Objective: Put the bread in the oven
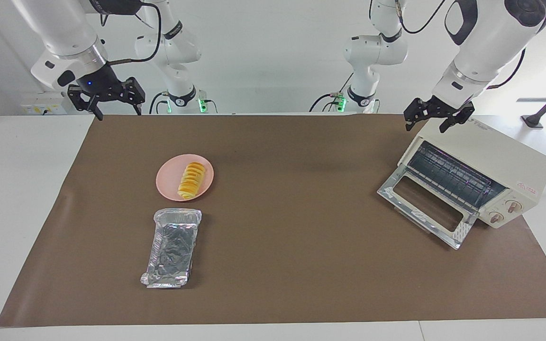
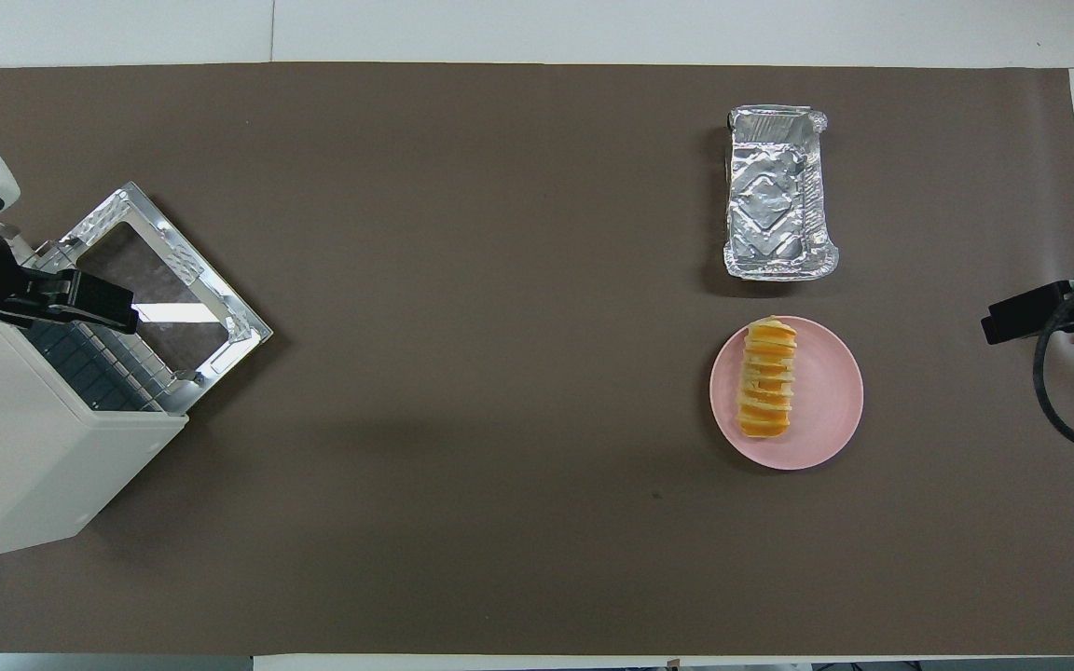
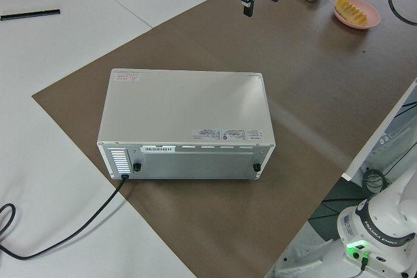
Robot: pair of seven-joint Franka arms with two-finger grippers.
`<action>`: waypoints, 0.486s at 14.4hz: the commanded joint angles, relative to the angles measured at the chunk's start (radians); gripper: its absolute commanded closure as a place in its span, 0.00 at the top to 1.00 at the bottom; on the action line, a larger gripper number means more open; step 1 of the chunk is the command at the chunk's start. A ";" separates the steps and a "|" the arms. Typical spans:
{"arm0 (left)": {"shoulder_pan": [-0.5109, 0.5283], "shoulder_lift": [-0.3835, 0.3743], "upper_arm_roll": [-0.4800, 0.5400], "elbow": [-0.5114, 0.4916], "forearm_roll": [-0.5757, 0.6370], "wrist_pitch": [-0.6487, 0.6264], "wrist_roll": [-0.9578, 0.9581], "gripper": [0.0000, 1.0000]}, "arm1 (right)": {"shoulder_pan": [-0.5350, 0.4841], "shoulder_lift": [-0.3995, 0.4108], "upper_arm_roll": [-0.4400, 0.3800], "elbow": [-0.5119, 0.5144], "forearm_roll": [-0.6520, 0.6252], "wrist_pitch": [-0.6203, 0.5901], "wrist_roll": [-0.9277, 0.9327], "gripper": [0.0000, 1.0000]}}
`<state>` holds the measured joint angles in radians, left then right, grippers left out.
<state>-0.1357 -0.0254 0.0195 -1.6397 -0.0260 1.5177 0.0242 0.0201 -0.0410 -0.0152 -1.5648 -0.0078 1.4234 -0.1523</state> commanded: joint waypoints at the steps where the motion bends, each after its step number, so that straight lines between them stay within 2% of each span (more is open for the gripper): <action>1: 0.010 -0.022 -0.003 -0.020 -0.009 0.002 0.002 1.00 | -0.012 -0.013 0.001 -0.018 0.000 0.008 -0.019 1.00; 7: 0.010 -0.022 -0.003 -0.020 -0.009 0.002 0.002 1.00 | -0.009 -0.014 0.003 -0.018 0.000 0.006 -0.021 1.00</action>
<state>-0.1357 -0.0254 0.0195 -1.6397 -0.0260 1.5177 0.0242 0.0201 -0.0410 -0.0155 -1.5651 -0.0078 1.4235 -0.1523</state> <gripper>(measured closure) 0.000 0.000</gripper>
